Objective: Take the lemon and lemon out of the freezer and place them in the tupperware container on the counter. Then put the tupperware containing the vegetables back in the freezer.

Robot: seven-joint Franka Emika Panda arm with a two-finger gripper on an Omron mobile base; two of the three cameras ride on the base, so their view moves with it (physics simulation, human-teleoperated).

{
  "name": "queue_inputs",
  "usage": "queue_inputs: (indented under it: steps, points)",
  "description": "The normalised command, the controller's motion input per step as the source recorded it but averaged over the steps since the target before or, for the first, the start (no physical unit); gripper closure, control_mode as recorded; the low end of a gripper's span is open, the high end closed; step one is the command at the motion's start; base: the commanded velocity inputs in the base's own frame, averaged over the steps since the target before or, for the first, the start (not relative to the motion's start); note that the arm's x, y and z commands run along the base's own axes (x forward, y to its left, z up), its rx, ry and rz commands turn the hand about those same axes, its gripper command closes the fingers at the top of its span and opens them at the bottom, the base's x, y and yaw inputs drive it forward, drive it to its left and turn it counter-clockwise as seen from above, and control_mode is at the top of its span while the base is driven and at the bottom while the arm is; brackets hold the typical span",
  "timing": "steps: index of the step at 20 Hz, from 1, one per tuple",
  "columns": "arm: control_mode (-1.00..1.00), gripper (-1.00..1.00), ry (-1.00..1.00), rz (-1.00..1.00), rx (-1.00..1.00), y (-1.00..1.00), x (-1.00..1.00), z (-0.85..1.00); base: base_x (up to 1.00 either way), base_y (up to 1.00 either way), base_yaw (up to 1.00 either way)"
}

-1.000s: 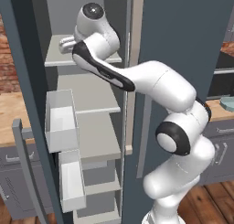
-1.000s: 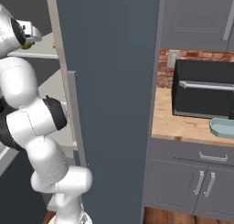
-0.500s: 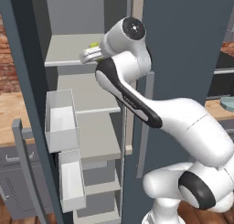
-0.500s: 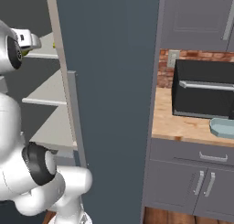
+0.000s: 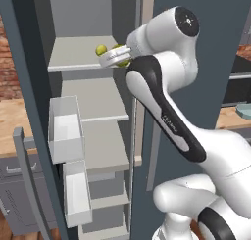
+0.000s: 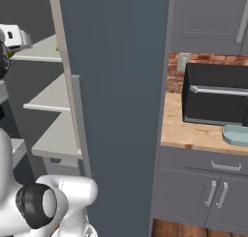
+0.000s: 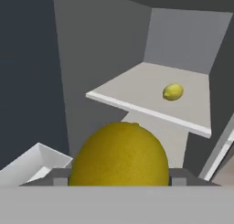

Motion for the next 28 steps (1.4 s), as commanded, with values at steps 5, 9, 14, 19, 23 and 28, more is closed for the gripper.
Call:
queue_inputs:
  steps: [5,9,14,19,23,28]
  points:
    - [-1.00,1.00,0.25,0.01,-0.21,-0.09,-0.88,0.12,0.00,0.00,0.00]
    - [-1.00,1.00,0.17,0.00,-0.23,-0.46,-0.80,-0.04,0.00,0.00,0.00]
    - [-1.00,1.00,0.07,0.00,-0.06,-0.69,-0.60,-0.03,0.00,0.00,0.00]
    - [-1.00,1.00,0.04,0.00,0.00,-0.62,-0.21,-0.12,0.00,0.00,0.00]
    - [-1.00,1.00,0.00,0.00,0.00,-0.81,-0.01,-0.47,0.00,0.00,0.00]
    - [-1.00,1.00,-0.04,0.00,0.00,-0.79,-0.18,-0.44,0.00,0.00,0.00]
